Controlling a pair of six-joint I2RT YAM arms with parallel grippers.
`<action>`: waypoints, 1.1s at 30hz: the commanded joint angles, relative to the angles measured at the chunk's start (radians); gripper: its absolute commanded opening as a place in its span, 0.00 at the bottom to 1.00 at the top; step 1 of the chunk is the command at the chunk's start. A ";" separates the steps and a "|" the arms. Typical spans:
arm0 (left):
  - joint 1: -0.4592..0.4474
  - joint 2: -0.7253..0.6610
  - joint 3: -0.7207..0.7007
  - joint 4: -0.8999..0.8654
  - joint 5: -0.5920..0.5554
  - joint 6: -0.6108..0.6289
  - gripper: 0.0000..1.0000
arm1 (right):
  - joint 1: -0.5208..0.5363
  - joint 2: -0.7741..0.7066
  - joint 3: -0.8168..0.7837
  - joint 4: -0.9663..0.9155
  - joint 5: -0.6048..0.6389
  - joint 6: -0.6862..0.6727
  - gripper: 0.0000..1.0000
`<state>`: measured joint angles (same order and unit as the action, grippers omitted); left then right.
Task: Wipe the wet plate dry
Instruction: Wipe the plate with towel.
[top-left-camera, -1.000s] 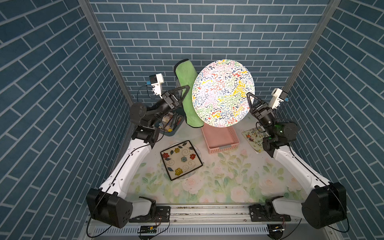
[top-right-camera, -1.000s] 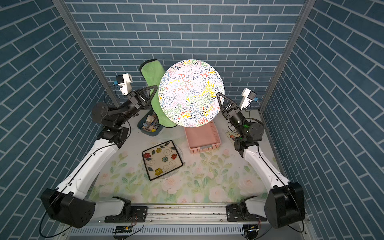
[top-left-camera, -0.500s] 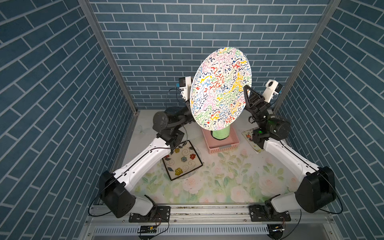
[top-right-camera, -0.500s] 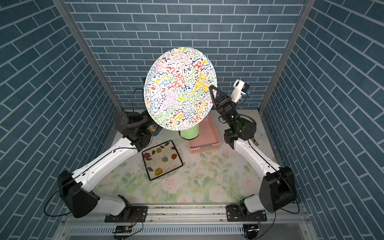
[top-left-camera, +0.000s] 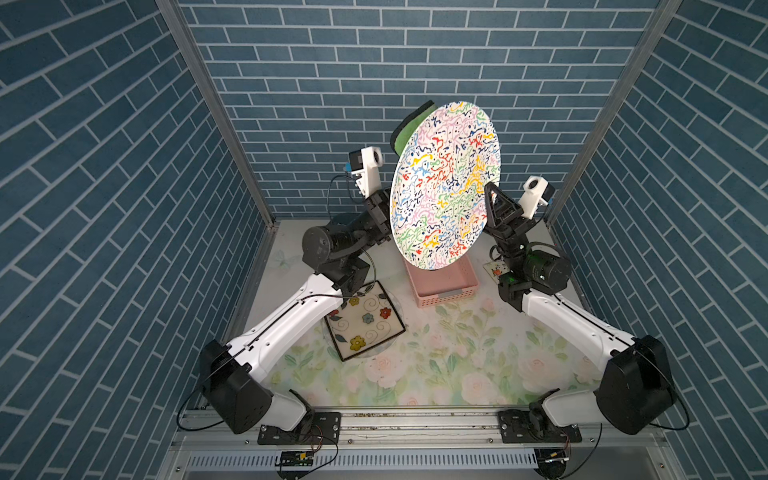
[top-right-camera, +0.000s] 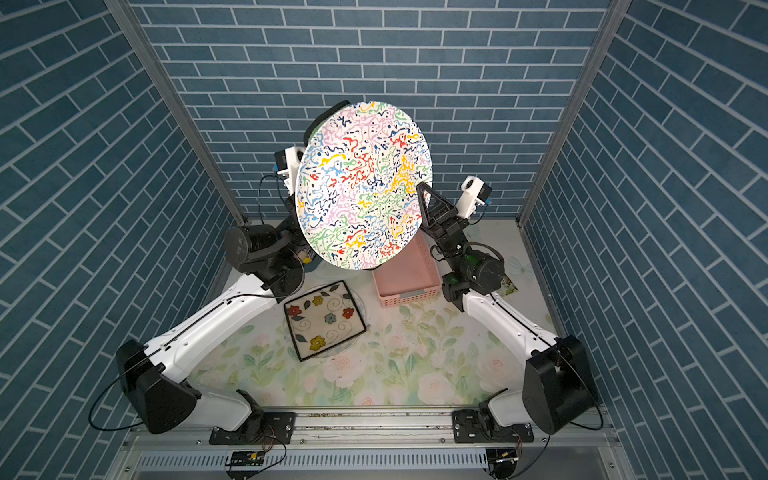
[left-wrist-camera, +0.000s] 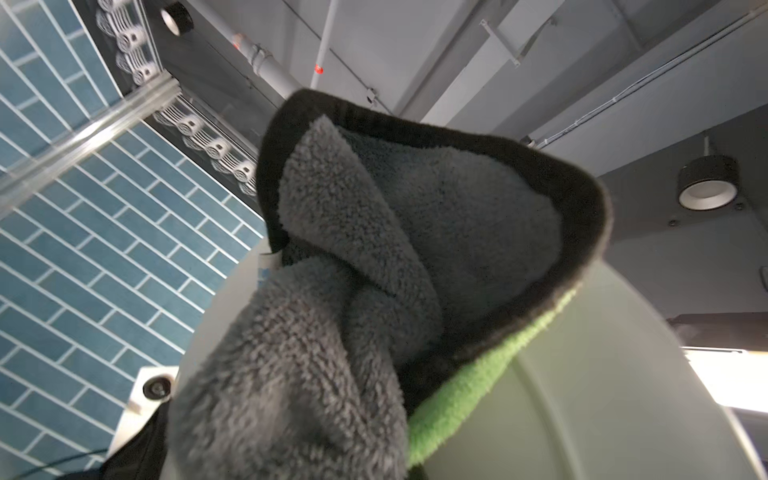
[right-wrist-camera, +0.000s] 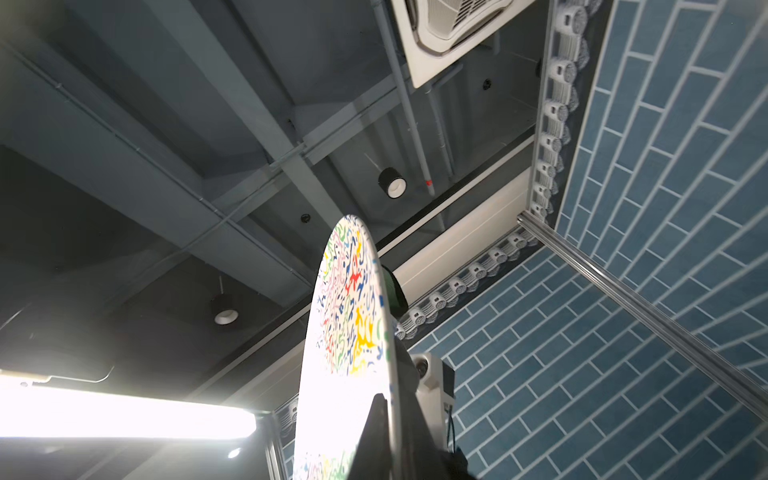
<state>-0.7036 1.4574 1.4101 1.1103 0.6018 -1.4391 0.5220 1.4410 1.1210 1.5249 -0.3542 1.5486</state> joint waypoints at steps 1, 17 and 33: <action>-0.087 0.004 -0.065 0.124 0.075 -0.033 0.00 | -0.028 0.103 0.148 -0.095 0.027 -0.095 0.00; 0.209 -0.429 -0.086 -0.921 -0.161 0.613 0.00 | -0.257 -0.055 -0.166 -0.306 0.075 -0.172 0.00; 0.210 -0.226 -0.102 -1.298 -0.549 0.893 0.00 | 0.045 -0.161 -0.247 -0.589 0.117 -0.478 0.00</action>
<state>-0.4995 1.2411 1.3025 -0.1497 0.0990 -0.5957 0.5434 1.3155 0.8574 0.8661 -0.2562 1.0641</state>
